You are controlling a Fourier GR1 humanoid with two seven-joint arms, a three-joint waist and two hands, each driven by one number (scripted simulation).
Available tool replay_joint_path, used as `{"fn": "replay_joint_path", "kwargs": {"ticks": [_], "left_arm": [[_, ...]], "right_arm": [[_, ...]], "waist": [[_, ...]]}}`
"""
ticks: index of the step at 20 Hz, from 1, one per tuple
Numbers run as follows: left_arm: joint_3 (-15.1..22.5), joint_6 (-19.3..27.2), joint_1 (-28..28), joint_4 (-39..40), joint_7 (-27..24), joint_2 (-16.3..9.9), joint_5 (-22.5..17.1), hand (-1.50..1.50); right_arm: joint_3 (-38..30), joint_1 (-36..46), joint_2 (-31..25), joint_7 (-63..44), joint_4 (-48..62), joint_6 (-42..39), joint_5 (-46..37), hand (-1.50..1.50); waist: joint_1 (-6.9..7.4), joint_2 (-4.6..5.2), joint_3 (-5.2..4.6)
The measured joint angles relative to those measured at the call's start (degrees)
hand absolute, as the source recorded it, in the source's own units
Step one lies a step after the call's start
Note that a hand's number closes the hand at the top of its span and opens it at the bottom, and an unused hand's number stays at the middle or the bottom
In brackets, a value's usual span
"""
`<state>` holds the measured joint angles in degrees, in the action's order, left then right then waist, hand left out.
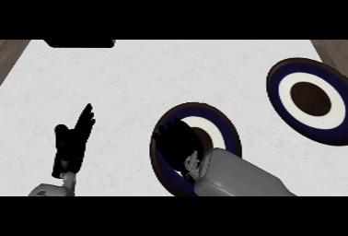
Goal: Pick the squash from the plate and place it in the plate
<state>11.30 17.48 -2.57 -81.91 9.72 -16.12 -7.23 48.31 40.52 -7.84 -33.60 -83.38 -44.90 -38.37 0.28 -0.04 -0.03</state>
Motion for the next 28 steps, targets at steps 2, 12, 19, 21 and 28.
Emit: {"fn": "replay_joint_path", "kwargs": {"ticks": [2, 12, 19, 21, 28], "left_arm": [[0.0, -0.1, 0.3, -0.4, 0.2, 0.4, 0.7, 0.00], [-2.1, -1.8, -0.6, -0.7, 2.2, 2.3, 3.0, 0.00], [-3.9, -3.0, -0.7, -1.7, 3.1, 3.3, 4.2, 0.00], [-3.7, -2.6, -0.7, -1.5, 3.0, 4.2, 5.4, 0.00], [-5.4, -4.2, -1.3, -1.3, 3.8, 4.5, 6.1, 0.00]], "right_arm": [[0.0, -1.0, 1.0, 0.3, 1.3, -0.1, -1.8, -1.50], [-1.9, -4.9, 3.6, 4.8, 4.0, -2.4, -9.7, -1.50], [-3.9, -6.1, 4.7, 9.5, 7.7, -1.3, -15.2, -1.50], [-3.9, -6.4, 5.6, 10.4, 9.2, -0.9, -16.5, -1.50], [-4.2, -6.4, 4.6, 16.8, 12.0, 0.6, -21.7, 1.50]], "waist": [[0.00, 0.00, 0.01], [-0.07, 0.03, 0.02], [-0.04, 0.05, 0.03], [-0.03, 0.04, 0.03], [-0.02, 0.04, 0.03]]}}
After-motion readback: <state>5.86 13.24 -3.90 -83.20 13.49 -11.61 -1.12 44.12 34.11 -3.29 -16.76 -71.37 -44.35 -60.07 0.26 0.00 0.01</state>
